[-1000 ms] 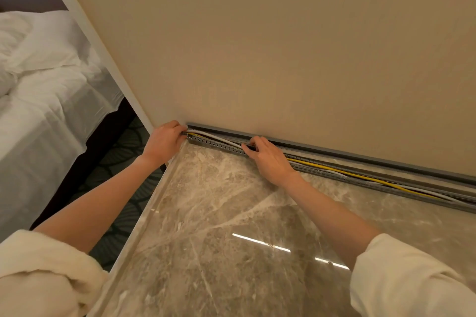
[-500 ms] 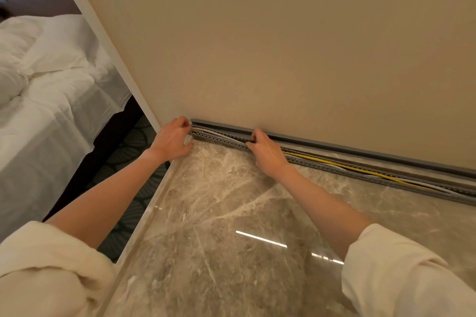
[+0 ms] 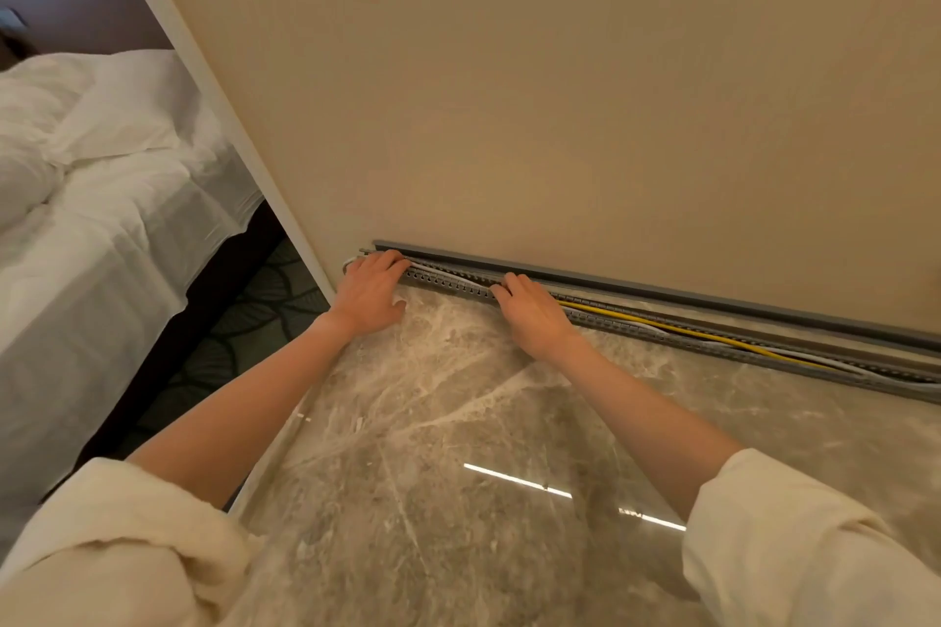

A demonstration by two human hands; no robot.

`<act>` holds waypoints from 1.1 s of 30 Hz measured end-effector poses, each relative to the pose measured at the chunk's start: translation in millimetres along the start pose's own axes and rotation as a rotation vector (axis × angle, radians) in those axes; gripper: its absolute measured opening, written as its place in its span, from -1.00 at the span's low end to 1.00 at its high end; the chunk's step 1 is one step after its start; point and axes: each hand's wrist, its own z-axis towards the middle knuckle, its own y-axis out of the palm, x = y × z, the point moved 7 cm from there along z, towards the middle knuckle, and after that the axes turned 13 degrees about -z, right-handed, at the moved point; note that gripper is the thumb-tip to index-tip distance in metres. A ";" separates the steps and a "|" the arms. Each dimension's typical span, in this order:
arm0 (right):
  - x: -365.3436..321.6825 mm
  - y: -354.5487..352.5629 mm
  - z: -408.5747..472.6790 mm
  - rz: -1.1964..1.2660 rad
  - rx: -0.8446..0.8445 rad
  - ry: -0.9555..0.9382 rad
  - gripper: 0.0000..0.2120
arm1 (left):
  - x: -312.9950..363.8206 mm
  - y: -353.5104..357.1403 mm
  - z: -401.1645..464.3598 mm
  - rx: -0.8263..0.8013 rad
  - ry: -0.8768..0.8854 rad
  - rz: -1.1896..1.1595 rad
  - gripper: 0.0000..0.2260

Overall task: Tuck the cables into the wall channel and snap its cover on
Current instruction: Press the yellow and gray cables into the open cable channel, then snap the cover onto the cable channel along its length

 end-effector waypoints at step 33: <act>295.0 -4.9 -290.3 -0.040 0.082 0.711 -0.52 | 311.8 48.4 48.4 0.041 0.387 -0.183 -0.56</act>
